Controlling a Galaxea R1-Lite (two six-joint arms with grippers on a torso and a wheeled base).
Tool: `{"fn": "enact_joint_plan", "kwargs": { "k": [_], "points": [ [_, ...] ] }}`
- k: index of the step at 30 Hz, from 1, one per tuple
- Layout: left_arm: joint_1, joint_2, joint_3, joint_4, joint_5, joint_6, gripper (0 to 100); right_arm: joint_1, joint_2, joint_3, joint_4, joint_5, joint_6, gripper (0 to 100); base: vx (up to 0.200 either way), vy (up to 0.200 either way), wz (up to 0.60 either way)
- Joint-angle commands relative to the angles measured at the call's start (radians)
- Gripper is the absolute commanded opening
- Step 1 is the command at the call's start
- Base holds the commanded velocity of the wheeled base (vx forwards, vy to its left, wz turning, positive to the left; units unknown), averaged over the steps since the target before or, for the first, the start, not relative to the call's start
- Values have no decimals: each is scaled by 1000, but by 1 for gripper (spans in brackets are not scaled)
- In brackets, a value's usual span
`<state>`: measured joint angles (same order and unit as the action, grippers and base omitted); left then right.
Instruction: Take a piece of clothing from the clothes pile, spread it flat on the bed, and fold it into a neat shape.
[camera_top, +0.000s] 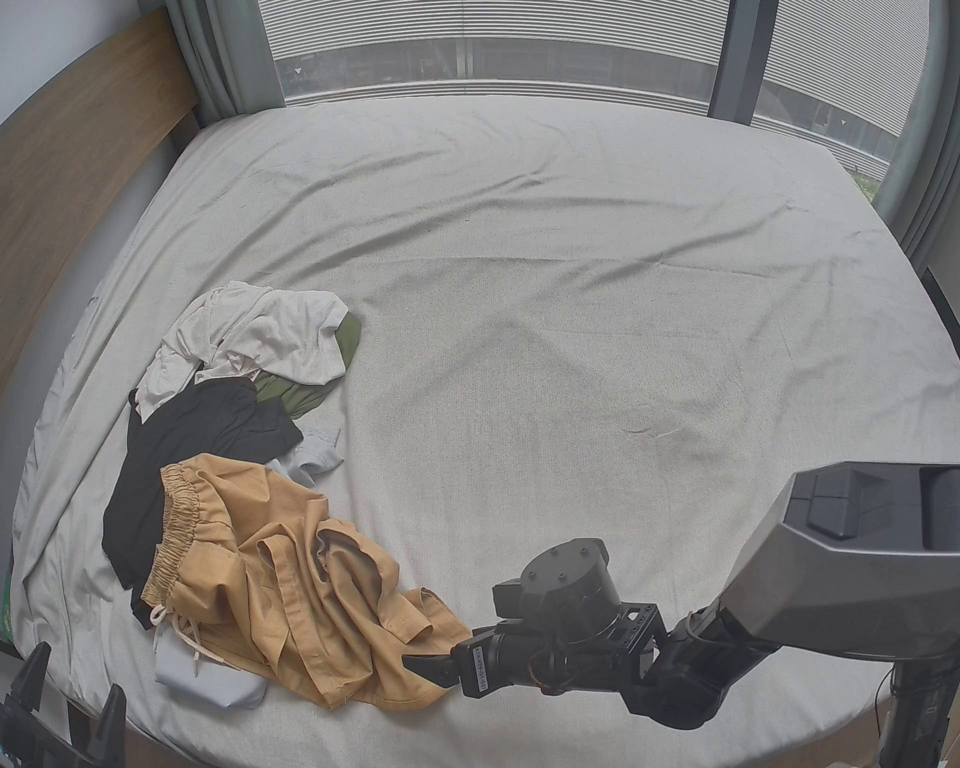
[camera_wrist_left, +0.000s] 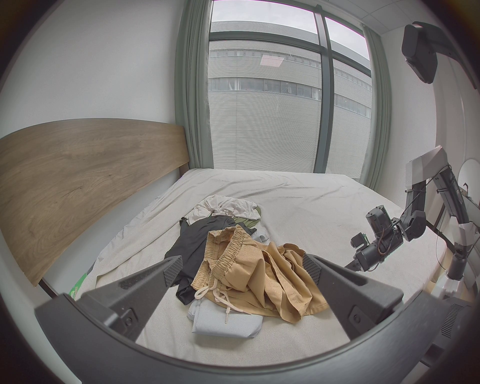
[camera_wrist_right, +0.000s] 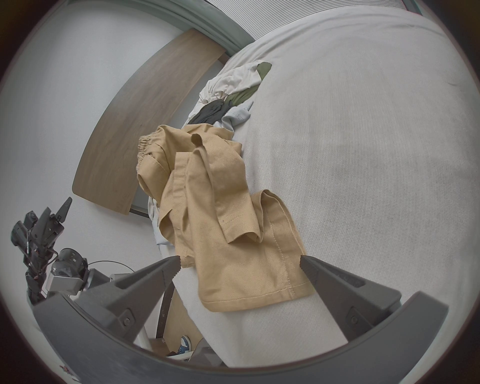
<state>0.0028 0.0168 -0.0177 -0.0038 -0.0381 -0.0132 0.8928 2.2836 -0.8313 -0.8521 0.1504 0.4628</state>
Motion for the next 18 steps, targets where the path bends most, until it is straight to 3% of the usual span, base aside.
{"fn": "enact_joint_plan", "kwargs": {
  "k": [1,18],
  "points": [
    [0,-15,18,-1,0,-1,100,0,42,-17,1,-2,0,100,0,0,0],
    [0,-15,18,-1,0,-1,100,0,116,-81,-67,-45,65,100,0,0,0]
  ]
}}
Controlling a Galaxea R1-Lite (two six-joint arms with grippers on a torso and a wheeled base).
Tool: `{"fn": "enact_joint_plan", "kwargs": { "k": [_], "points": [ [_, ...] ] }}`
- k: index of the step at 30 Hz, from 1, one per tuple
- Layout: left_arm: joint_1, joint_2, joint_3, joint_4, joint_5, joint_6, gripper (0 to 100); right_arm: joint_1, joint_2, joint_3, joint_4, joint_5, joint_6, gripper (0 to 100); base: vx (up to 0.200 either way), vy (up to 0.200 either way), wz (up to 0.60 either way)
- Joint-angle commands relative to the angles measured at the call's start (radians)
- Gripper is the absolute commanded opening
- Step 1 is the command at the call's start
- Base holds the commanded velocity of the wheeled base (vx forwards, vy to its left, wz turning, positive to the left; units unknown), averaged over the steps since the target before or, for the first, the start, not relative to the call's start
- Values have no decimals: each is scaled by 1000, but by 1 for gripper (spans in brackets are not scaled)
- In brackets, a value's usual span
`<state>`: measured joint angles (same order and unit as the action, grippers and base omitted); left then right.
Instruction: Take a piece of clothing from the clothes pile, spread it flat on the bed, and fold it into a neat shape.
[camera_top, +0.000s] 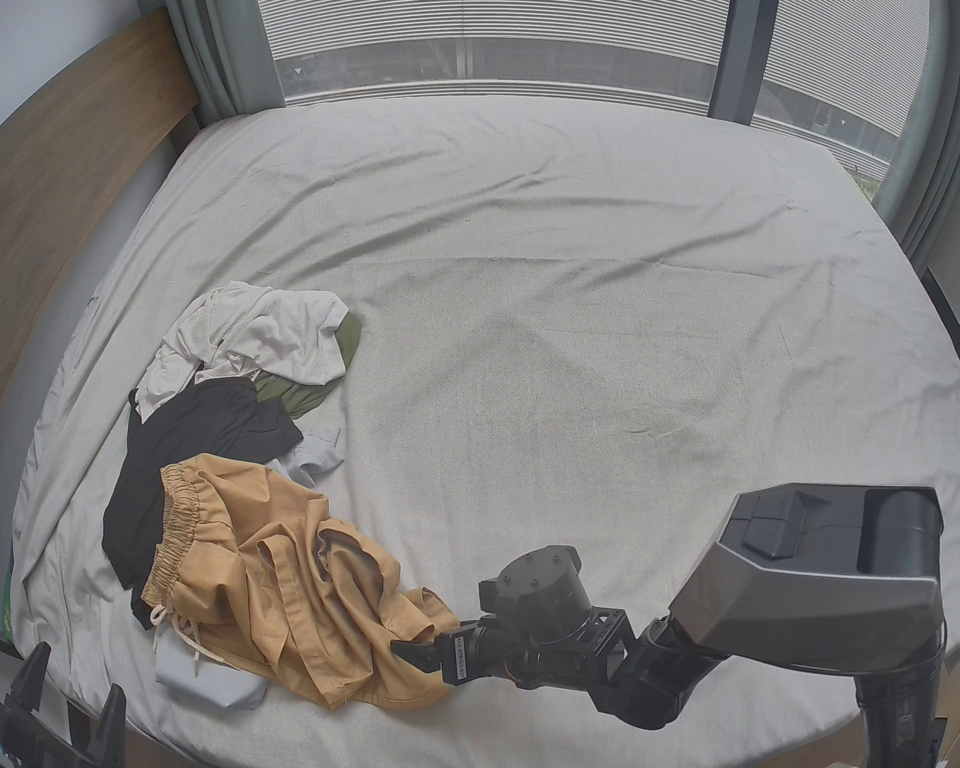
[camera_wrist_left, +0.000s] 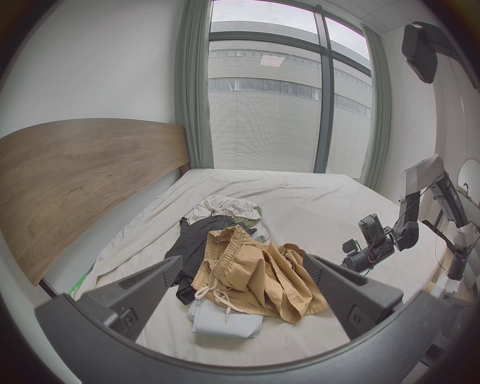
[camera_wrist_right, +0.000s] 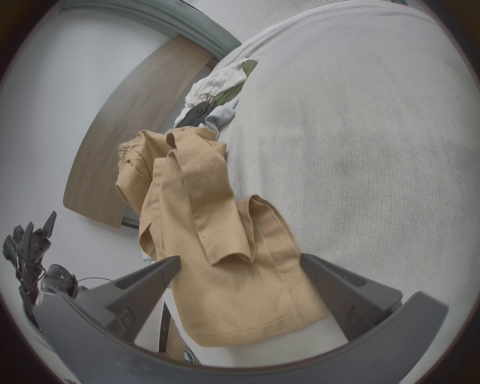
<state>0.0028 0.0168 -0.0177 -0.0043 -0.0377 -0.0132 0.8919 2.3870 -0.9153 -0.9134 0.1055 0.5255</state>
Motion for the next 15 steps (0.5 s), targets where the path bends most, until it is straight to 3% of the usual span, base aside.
{"fn": "enact_joint_plan", "kwargs": {
  "k": [1,3,4,15],
  "points": [
    [0,-15,18,0,1,-1,100,1,12,3,-9,0,4,100,0,0,0],
    [0,-15,18,0,1,-1,100,2,12,3,-9,-1,13,100,0,0,0],
    [0,-15,18,0,1,-1,100,4,12,1,-10,-1,21,0,0,0,0],
    [0,-15,18,0,1,-1,100,1,-11,4,-56,-24,68,0,0,0,0]
  ]
}}
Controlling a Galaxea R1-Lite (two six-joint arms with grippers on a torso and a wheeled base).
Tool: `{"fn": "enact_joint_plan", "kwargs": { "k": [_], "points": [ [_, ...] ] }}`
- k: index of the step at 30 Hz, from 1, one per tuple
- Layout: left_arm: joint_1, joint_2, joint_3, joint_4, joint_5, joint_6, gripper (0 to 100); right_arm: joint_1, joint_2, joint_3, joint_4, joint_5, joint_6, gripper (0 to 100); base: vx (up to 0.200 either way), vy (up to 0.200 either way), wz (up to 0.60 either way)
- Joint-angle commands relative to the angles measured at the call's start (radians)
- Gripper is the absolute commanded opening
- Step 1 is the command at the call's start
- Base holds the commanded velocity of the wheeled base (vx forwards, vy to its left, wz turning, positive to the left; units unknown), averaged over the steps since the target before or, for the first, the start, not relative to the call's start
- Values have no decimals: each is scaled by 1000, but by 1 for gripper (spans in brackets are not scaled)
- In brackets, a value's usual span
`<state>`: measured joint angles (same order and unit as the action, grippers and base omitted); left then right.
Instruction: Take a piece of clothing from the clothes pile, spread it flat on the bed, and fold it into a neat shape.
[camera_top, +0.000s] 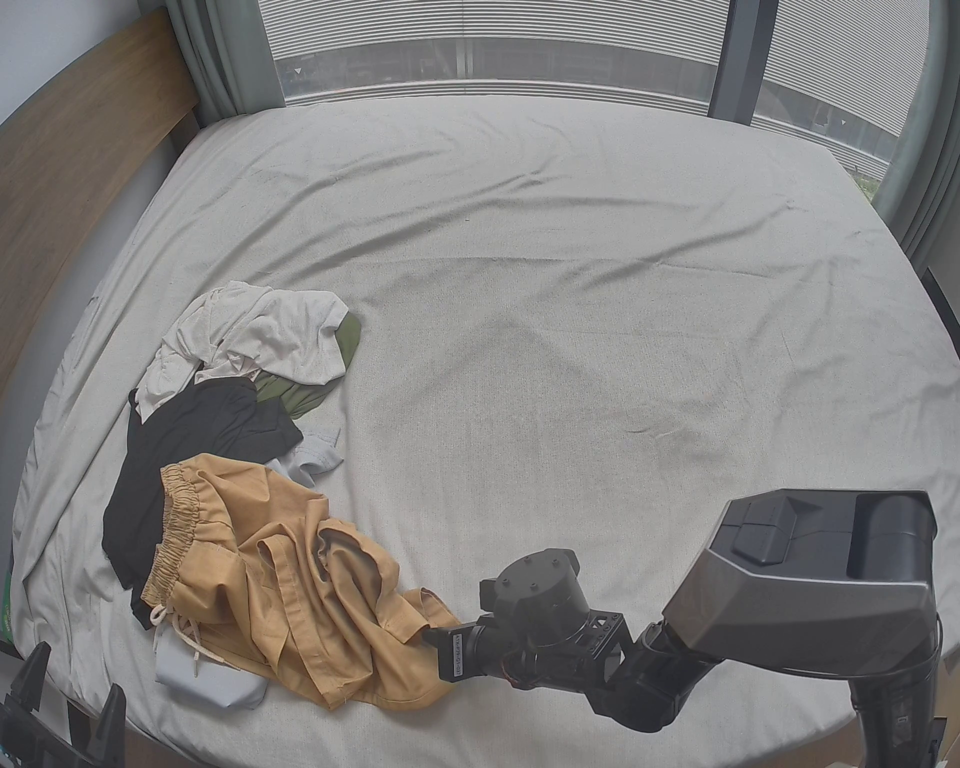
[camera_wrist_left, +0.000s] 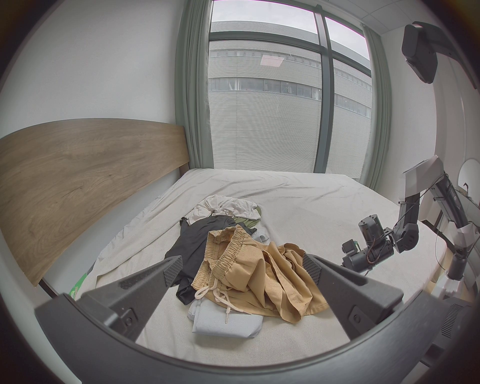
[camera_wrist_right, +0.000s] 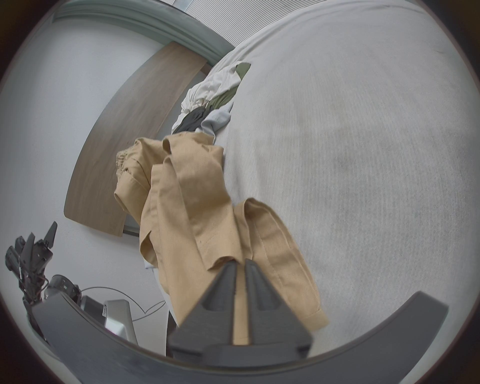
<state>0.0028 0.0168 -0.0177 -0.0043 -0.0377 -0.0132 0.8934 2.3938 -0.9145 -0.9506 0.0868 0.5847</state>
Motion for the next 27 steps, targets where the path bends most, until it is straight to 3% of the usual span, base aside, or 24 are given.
{"fn": "enact_joint_plan", "kwargs": {
  "k": [1,15,16,27],
  "points": [
    [0,-15,18,0,1,-1,100,-1,-28,8,-23,-7,9,0,0,0,0],
    [0,-15,18,0,1,-1,100,-18,-76,82,-11,-15,-5,0,0,0,0],
    [0,-15,18,0,1,-1,100,-18,-76,82,-11,-15,-5,100,0,0,0],
    [0,-15,18,0,4,-2,100,-8,-36,86,62,-19,-8,100,0,0,0]
  ]
}}
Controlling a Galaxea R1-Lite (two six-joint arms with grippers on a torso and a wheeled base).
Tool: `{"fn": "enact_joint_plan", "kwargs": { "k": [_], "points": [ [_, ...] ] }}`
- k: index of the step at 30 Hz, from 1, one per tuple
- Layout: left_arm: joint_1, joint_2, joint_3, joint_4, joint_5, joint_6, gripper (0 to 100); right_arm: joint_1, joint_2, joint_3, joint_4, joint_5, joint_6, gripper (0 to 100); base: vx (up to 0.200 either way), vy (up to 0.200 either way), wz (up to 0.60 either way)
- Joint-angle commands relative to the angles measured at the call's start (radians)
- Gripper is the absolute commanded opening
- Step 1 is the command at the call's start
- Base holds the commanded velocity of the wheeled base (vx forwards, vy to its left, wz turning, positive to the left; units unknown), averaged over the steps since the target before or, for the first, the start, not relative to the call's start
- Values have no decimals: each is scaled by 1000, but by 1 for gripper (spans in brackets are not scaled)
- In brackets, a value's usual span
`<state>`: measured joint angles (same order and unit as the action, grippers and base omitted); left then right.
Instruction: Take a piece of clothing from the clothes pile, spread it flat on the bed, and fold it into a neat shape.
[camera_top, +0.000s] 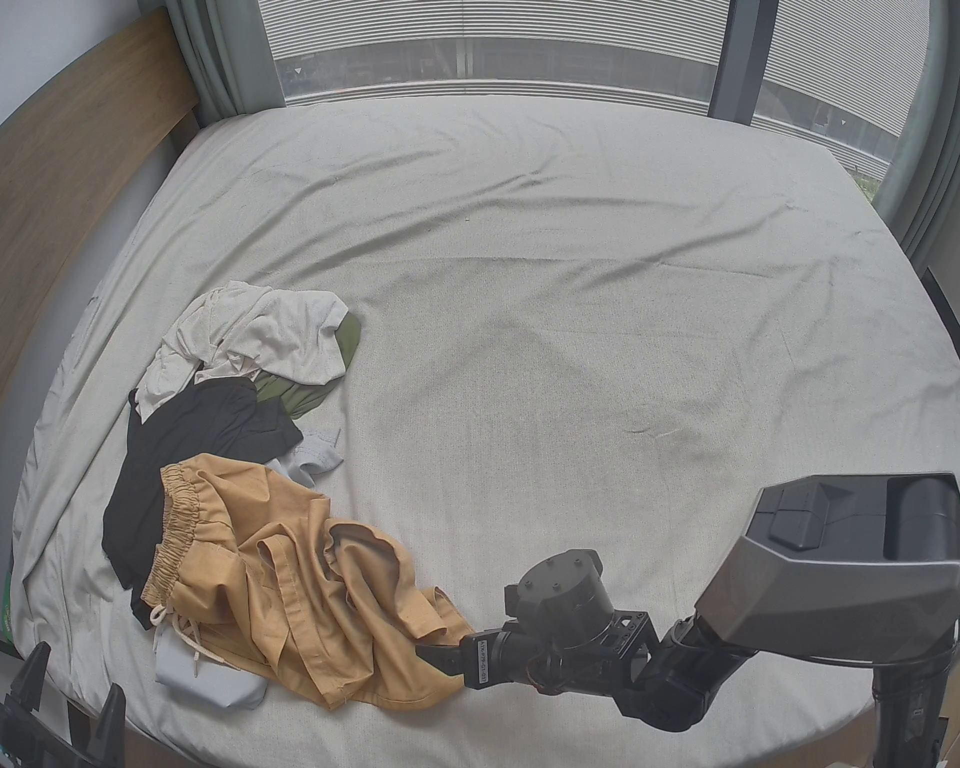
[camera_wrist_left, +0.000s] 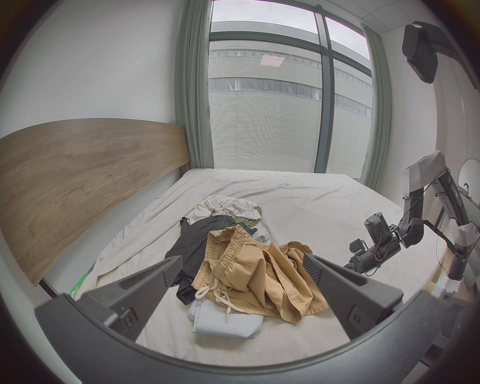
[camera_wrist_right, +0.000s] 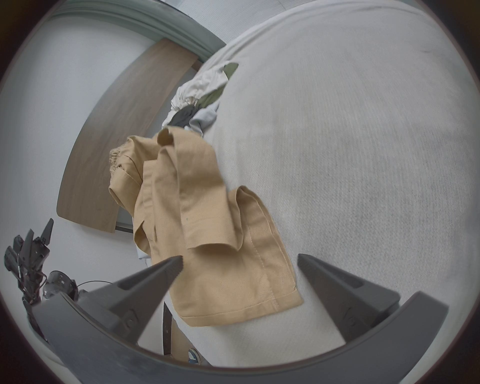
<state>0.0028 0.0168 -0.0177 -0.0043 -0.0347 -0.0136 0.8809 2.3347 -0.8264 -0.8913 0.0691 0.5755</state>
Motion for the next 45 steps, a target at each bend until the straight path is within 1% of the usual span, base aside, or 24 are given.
{"fn": "enact_joint_plan", "kwargs": {
  "k": [1,8,9,10,16,22,26,33,37,39,45],
  "points": [
    [0,-15,18,0,-1,-2,100,4,26,-5,3,0,1,100,0,0,0],
    [0,-15,18,0,-1,-2,100,15,86,-60,0,-2,10,100,0,0,0],
    [0,-15,18,0,-1,-2,100,23,98,-73,-9,-2,23,100,0,0,0],
    [0,-15,18,0,-1,-2,100,26,103,-74,-15,-2,29,0,0,0,0],
    [0,-15,18,0,-1,-2,100,33,103,-79,-31,-2,56,0,0,0,0],
    [0,-15,18,0,1,-5,100,29,77,-74,-44,-3,63,0,0,0,0],
    [0,-15,18,0,1,-6,100,23,29,-56,-51,-25,60,0,0,0,0],
    [0,-15,18,0,1,-5,100,-16,-101,38,-34,-29,52,0,0,0,0],
    [0,-15,18,0,1,-5,100,-37,-127,73,-32,-31,41,0,0,0,0],
    [0,-15,18,0,1,-5,100,-54,-143,113,-21,-32,20,0,0,0,0],
    [0,-15,18,0,1,-3,100,-68,-158,171,-31,-58,14,0,0,0,0]
  ]
}}
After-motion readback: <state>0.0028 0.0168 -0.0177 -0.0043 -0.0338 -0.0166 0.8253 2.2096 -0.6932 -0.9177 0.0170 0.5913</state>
